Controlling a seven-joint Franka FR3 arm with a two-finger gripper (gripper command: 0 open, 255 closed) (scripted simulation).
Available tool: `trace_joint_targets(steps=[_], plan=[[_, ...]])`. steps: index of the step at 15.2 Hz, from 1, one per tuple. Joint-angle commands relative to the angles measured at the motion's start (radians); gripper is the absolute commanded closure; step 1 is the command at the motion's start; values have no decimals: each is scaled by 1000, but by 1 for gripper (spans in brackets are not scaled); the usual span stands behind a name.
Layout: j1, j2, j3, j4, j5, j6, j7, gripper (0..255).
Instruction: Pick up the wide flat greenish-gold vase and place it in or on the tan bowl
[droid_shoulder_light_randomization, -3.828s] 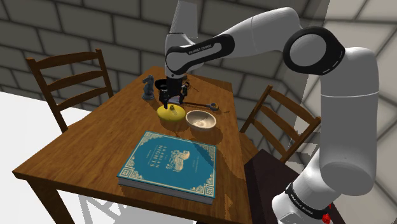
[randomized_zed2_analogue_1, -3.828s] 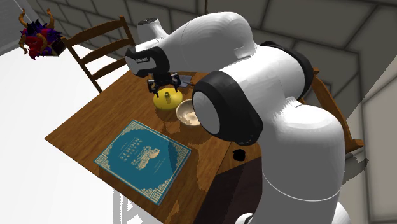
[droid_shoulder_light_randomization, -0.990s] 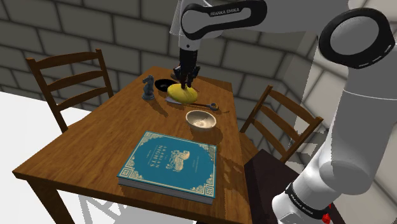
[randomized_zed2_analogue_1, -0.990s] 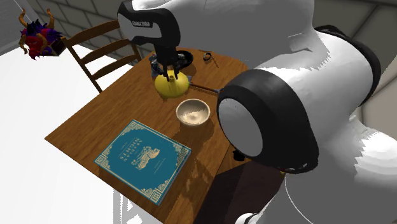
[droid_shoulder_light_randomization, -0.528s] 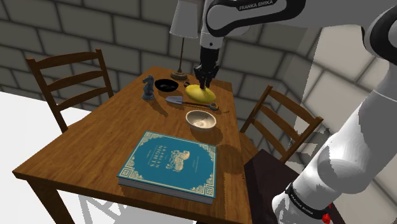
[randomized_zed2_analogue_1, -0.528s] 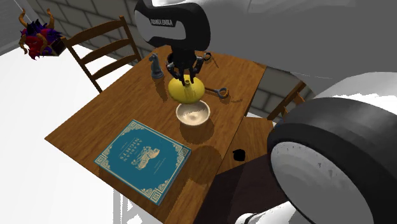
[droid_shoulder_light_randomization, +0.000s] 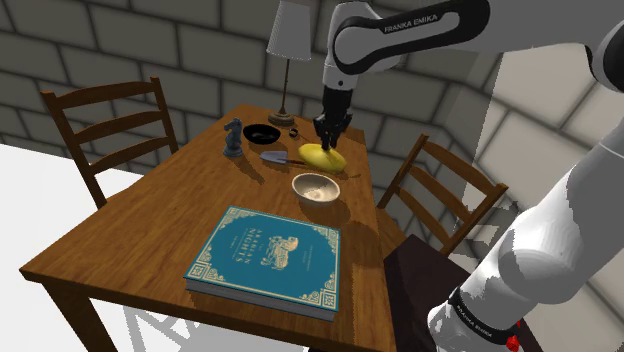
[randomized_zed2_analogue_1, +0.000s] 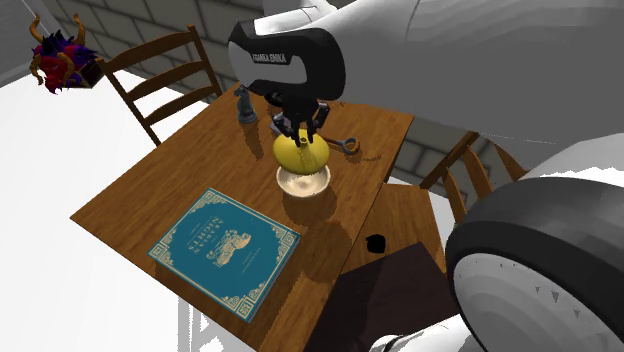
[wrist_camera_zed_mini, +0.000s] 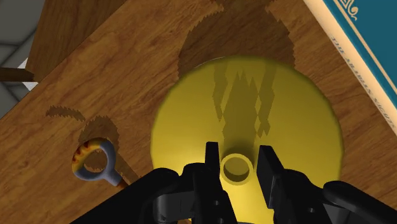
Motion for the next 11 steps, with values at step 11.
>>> trace_joint_targets(steps=[11], plan=[[0,54,1,-105,-8,158,9,255]])
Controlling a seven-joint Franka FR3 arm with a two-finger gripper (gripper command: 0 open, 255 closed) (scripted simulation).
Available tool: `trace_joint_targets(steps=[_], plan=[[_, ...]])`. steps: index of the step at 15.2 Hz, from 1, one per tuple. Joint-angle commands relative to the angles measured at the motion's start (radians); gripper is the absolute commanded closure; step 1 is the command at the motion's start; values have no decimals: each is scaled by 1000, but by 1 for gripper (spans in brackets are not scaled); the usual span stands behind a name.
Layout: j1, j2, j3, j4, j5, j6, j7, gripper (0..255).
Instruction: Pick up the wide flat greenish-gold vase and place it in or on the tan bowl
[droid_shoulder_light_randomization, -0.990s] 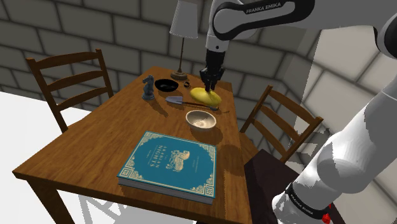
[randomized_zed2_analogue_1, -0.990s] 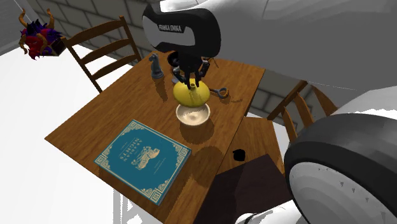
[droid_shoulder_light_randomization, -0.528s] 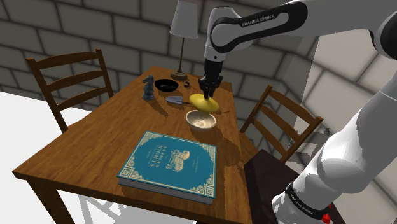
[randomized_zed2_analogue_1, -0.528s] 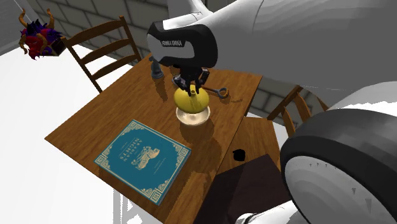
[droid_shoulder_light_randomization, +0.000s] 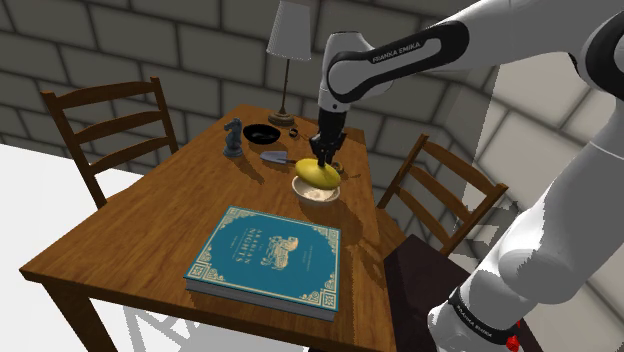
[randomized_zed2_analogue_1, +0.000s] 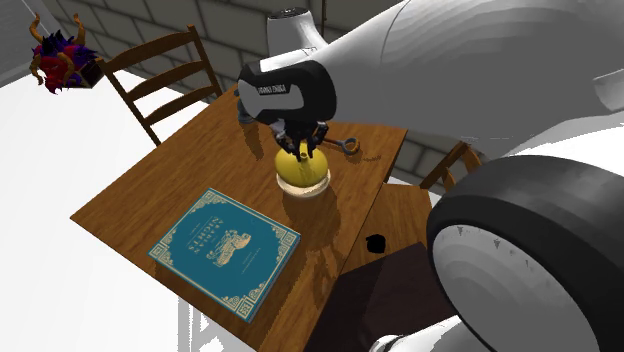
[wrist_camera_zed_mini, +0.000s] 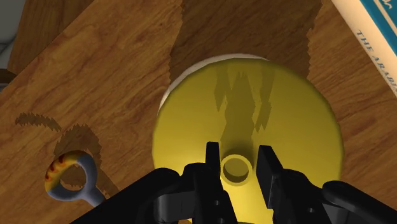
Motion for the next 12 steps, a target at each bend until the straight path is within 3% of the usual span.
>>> trace_joint_targets(steps=[1,12], plan=[[-1,11,-1,-17,-2,29,1,255],[-1,27,0,-35,-4,63,3,255]])
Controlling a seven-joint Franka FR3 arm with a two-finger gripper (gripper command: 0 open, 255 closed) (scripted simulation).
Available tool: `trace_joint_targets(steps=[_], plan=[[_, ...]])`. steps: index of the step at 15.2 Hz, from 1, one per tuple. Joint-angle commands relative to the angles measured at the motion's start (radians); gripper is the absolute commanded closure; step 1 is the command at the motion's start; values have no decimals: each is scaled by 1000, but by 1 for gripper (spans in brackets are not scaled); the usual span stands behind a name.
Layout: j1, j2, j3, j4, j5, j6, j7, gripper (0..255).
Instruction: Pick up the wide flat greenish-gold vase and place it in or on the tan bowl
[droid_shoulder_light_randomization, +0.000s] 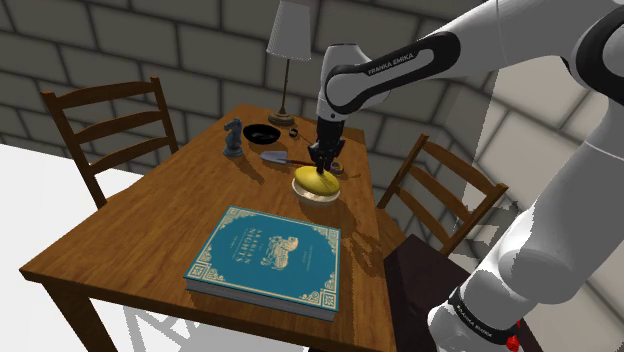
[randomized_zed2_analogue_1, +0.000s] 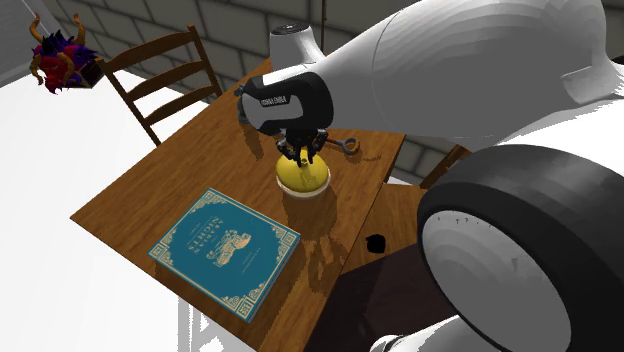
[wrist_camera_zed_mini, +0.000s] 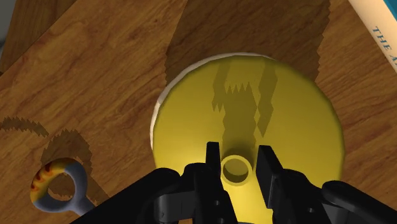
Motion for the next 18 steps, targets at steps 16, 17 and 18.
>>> trace_joint_targets(steps=[16,17,18], plan=[[1,-41,1,85,7,-126,-5,0],[1,-41,1,85,7,-126,-5,0],[1,-41,1,85,7,-125,-5,0]])
